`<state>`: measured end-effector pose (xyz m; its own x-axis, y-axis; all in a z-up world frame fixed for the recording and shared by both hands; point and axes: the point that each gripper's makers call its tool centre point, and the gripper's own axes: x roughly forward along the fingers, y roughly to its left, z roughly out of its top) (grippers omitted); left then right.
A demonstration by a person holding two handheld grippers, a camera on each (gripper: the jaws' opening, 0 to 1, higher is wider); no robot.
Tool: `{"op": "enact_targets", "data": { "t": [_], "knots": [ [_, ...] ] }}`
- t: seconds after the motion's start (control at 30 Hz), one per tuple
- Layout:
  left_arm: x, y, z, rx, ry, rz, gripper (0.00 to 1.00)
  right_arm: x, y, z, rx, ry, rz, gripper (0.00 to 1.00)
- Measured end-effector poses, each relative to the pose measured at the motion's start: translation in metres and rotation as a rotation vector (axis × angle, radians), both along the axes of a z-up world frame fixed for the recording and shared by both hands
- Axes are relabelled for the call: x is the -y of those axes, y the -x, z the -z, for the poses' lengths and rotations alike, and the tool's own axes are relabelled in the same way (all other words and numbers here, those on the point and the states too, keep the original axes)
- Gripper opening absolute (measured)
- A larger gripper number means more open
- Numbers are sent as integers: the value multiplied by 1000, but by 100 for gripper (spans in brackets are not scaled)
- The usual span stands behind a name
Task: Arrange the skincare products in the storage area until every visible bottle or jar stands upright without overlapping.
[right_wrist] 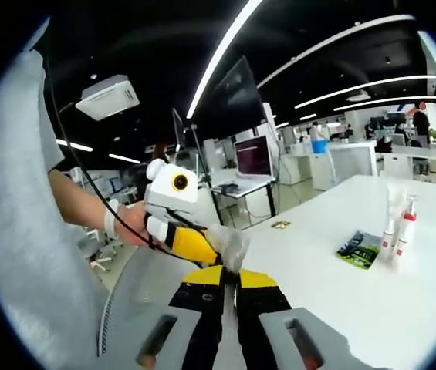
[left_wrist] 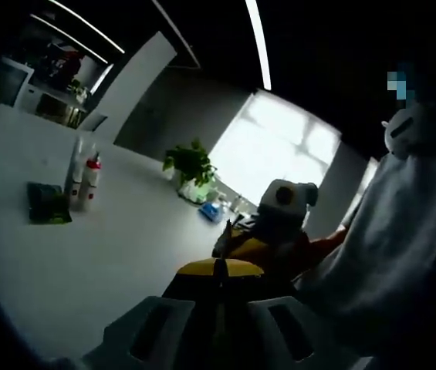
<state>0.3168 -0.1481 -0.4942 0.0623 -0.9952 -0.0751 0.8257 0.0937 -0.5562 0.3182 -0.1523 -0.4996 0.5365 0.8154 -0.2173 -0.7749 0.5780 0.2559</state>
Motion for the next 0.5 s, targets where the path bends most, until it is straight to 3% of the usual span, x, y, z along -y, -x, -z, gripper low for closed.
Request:
{"op": "enact_targets", "data": {
  "t": [0.23,0.37,0.43,0.5],
  "knots": [
    [-2,-1,2,-13,-9,-1,0,0,-1,-2,-17,-21,10,0],
    [-5,-3,-3,-58,25,-2,0,2,1,-10,-13,-64,13,0],
    [-8,-5,-10,-119,71,-10,0,3,2,-15,-19,-103,8,0],
    [-10,-8,-9,-122,69,-17,1,5,1,-17,-34,-131,10,0]
  ]
}}
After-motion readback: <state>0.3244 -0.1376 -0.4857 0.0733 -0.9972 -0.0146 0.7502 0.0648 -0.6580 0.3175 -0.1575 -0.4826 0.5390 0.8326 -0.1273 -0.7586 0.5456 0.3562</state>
